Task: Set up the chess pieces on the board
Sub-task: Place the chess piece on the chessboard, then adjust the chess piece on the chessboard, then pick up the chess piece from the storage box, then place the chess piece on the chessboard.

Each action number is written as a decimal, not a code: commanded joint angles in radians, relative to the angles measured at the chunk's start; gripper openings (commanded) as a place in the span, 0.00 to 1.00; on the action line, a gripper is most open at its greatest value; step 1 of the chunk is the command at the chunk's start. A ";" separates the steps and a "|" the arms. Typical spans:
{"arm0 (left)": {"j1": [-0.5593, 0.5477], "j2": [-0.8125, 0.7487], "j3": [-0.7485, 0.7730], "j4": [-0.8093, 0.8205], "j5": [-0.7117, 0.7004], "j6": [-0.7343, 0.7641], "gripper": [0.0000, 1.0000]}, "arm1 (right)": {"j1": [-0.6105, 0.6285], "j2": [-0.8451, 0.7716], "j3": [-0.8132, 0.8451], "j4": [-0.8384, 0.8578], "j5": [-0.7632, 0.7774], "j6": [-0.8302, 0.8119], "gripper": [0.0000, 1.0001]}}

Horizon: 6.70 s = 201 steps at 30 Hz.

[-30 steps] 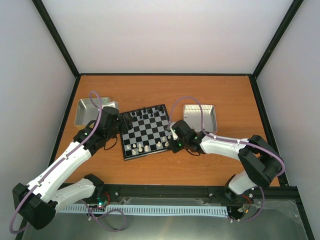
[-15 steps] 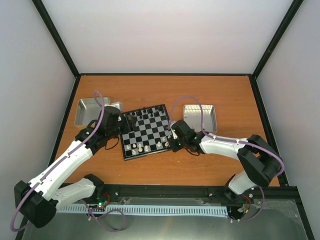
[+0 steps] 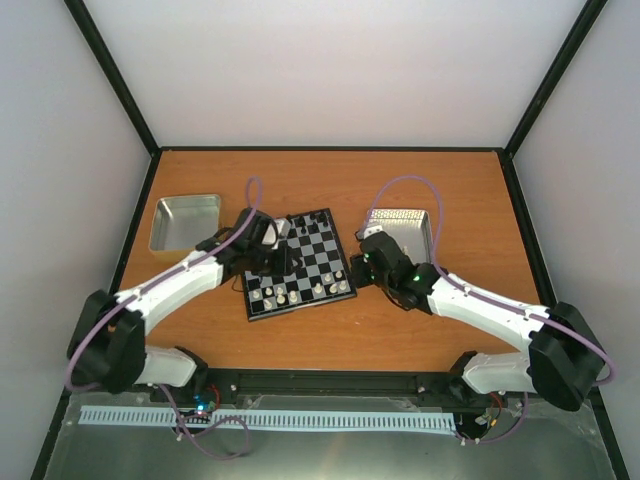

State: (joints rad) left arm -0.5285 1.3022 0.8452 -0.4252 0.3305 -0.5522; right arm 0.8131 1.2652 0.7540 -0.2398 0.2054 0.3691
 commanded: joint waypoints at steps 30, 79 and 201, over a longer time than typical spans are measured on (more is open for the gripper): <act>-0.076 0.434 0.166 0.010 0.176 0.084 0.08 | -0.017 -0.022 -0.013 -0.019 0.077 0.058 0.33; -0.038 -0.064 0.117 0.047 -0.296 0.048 0.44 | -0.505 0.442 0.295 0.013 -0.290 0.473 0.48; 0.001 -0.104 -0.141 0.678 0.388 -0.236 0.53 | -0.179 0.054 0.050 0.545 -0.812 0.660 0.03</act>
State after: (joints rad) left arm -0.5327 1.1831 0.6647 0.1913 0.6945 -0.7742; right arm 0.6174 1.3228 0.7990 0.2642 -0.5781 1.0306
